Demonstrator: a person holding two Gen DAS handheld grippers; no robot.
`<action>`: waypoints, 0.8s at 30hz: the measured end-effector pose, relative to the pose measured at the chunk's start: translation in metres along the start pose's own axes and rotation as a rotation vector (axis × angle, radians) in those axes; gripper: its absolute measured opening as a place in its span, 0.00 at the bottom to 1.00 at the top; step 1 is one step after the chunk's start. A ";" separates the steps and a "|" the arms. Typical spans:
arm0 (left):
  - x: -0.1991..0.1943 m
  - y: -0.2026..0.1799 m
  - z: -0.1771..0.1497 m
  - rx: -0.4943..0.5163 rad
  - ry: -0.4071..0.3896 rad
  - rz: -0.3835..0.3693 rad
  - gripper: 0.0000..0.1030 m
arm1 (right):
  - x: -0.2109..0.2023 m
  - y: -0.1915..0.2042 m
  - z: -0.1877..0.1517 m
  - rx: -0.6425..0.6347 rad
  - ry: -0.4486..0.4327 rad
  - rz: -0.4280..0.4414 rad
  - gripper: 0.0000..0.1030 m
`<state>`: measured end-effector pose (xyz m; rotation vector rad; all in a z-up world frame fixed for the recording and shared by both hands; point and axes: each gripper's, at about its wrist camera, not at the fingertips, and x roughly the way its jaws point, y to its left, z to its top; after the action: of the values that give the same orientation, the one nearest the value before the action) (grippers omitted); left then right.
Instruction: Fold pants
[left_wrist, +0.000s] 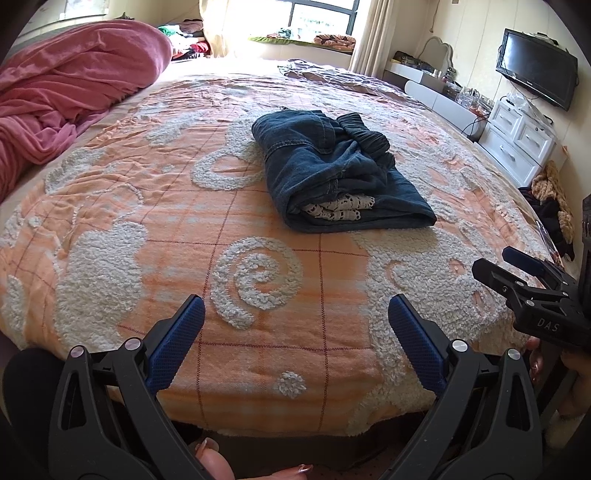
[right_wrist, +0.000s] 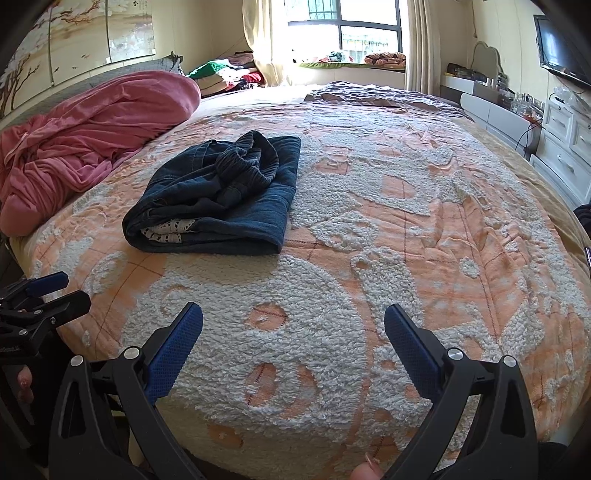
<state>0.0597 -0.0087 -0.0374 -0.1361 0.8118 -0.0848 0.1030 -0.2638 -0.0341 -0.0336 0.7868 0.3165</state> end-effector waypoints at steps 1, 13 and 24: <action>0.000 -0.001 0.000 0.002 0.001 -0.001 0.91 | 0.000 0.000 0.000 0.001 0.000 -0.001 0.95; 0.005 -0.002 0.000 0.006 0.027 -0.016 0.91 | 0.001 0.000 0.000 0.000 0.001 -0.003 0.95; 0.005 -0.001 0.002 -0.003 0.032 -0.037 0.91 | 0.001 -0.001 -0.001 -0.001 0.001 -0.005 0.95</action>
<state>0.0644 -0.0104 -0.0400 -0.1533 0.8414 -0.1204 0.1034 -0.2640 -0.0355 -0.0365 0.7873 0.3119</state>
